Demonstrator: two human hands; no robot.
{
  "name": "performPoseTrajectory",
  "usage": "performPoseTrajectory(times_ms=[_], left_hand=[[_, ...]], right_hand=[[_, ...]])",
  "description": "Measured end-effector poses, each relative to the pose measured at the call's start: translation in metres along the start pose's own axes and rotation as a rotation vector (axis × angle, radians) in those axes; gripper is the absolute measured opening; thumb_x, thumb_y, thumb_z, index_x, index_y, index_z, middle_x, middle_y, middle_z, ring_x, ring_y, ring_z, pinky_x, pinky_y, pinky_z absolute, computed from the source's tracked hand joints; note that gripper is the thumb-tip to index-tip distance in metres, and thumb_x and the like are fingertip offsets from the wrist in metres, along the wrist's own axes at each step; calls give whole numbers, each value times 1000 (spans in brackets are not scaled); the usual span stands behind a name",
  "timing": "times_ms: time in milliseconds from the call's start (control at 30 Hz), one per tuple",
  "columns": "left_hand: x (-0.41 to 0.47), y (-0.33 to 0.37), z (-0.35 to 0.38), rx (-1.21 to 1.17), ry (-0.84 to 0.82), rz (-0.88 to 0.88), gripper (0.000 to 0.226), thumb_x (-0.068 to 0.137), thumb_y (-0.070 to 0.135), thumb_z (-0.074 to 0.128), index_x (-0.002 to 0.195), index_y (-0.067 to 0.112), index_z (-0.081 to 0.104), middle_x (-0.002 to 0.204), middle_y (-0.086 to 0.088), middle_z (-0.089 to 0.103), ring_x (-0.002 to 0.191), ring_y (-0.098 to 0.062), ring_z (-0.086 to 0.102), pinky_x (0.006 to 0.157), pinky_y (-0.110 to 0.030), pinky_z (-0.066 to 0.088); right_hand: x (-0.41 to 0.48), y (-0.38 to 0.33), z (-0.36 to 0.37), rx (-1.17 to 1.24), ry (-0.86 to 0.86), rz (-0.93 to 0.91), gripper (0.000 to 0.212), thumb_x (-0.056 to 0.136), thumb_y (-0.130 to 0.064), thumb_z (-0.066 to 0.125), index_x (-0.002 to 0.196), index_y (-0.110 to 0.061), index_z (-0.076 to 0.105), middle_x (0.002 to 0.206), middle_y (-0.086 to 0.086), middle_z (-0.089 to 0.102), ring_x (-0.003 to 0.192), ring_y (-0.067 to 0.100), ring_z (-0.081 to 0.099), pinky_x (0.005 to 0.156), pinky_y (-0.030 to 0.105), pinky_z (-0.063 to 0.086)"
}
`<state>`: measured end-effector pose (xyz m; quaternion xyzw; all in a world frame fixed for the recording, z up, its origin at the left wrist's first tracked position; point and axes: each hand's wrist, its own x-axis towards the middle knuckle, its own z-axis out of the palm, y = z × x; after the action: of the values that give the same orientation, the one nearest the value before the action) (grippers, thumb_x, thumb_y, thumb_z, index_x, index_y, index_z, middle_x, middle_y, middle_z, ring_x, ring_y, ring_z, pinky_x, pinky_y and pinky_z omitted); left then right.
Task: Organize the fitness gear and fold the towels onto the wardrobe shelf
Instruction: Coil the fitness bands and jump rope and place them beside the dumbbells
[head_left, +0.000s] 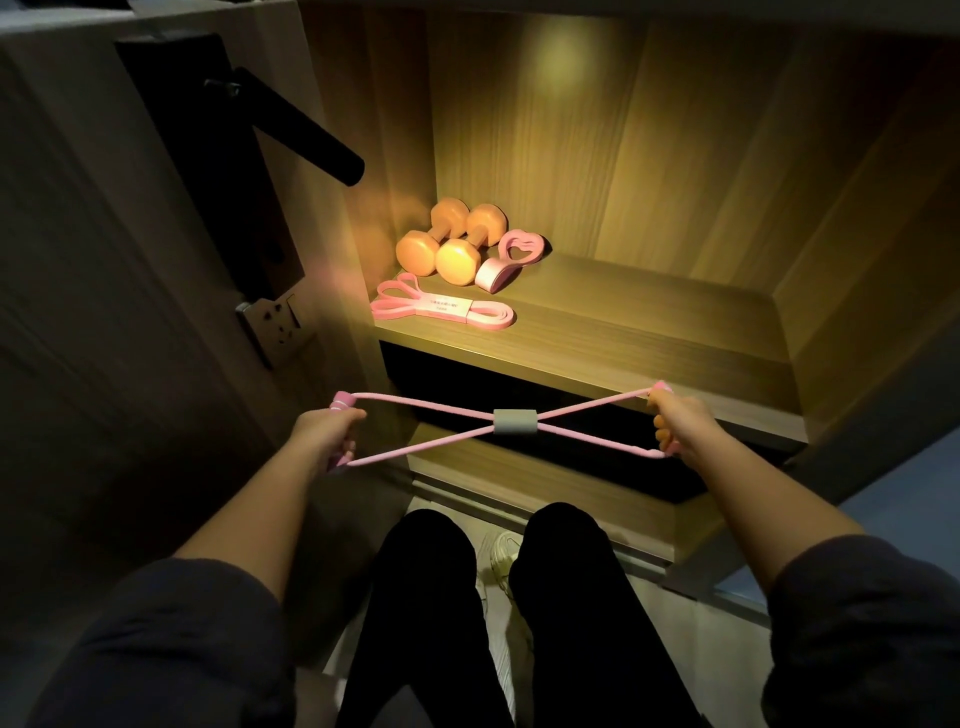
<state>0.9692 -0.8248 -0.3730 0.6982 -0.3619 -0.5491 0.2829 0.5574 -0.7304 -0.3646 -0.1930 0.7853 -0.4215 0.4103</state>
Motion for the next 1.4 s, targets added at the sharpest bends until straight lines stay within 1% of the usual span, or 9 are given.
performPoseTrajectory(times_ms=[233, 400, 533, 633, 767, 967, 1067, 1267, 1400], left_hand=[[-6, 0, 2, -174, 33, -87, 16, 91, 16, 61, 76, 12, 56, 63, -2, 46, 50, -11, 38, 46, -22, 36], [-7, 0, -2, -301, 20, -150, 16, 95, 15, 57, 80, 11, 56, 62, 0, 43, 37, -7, 36, 35, -15, 33], [-9, -3, 0, -369, -161, -168, 23, 100, 19, 53, 80, 9, 56, 45, 3, 45, 30, -5, 35, 31, -14, 31], [-10, -4, -1, -376, -209, -180, 23, 97, 18, 53, 75, 12, 51, 42, 3, 40, 30, -7, 32, 31, -15, 30], [-5, -10, -10, -379, -144, -177, 25, 89, 6, 46, 67, 16, 39, 42, 4, 29, 30, -8, 23, 31, -13, 23], [0, -6, -20, -199, -50, -123, 15, 78, 6, 53, 67, 16, 48, 54, 3, 35, 40, -9, 29, 33, -17, 29], [0, -4, -16, -213, -34, -109, 13, 78, 6, 52, 68, 15, 50, 55, 3, 35, 41, -10, 29, 33, -17, 29], [-8, -7, 2, -286, -63, -162, 19, 87, 10, 50, 70, 16, 46, 54, 3, 33, 42, -10, 26, 34, -15, 27], [-15, -5, 5, -260, -142, -238, 31, 96, 28, 52, 69, 15, 48, 50, 1, 42, 44, -12, 35, 38, -19, 35]], right_hand=[[2, -1, 0, 282, 89, 117, 19, 100, -28, 45, 89, -16, 54, 63, -1, 37, 50, 11, 31, 44, 23, 31], [4, 6, -3, 363, -108, 199, 22, 96, -5, 38, 76, -12, 44, 41, -1, 44, 32, 10, 42, 34, 16, 42], [3, 12, -2, 167, -62, 156, 22, 96, -14, 53, 74, -13, 52, 57, -1, 41, 45, 9, 33, 31, 16, 29], [3, 16, -5, 67, -65, 121, 18, 92, -19, 57, 75, -12, 55, 59, -1, 39, 46, 10, 27, 32, 17, 25], [4, 19, -17, 48, -27, 66, 18, 81, -12, 52, 65, -17, 45, 52, -4, 32, 39, 10, 21, 32, 18, 20], [4, 2, -23, -213, 91, -161, 21, 81, -25, 57, 64, -13, 57, 54, 2, 43, 49, 19, 36, 48, 29, 29], [3, 0, -22, -206, 110, -175, 24, 84, -27, 57, 65, -14, 57, 56, 2, 42, 50, 18, 35, 49, 29, 29], [-4, 1, 2, -61, -85, 12, 25, 93, -25, 53, 69, -17, 52, 55, -2, 36, 41, 12, 27, 36, 17, 24], [-5, 2, 10, -1, -216, 91, 19, 92, -18, 53, 73, -16, 52, 57, 0, 43, 43, 12, 36, 36, 19, 34]])
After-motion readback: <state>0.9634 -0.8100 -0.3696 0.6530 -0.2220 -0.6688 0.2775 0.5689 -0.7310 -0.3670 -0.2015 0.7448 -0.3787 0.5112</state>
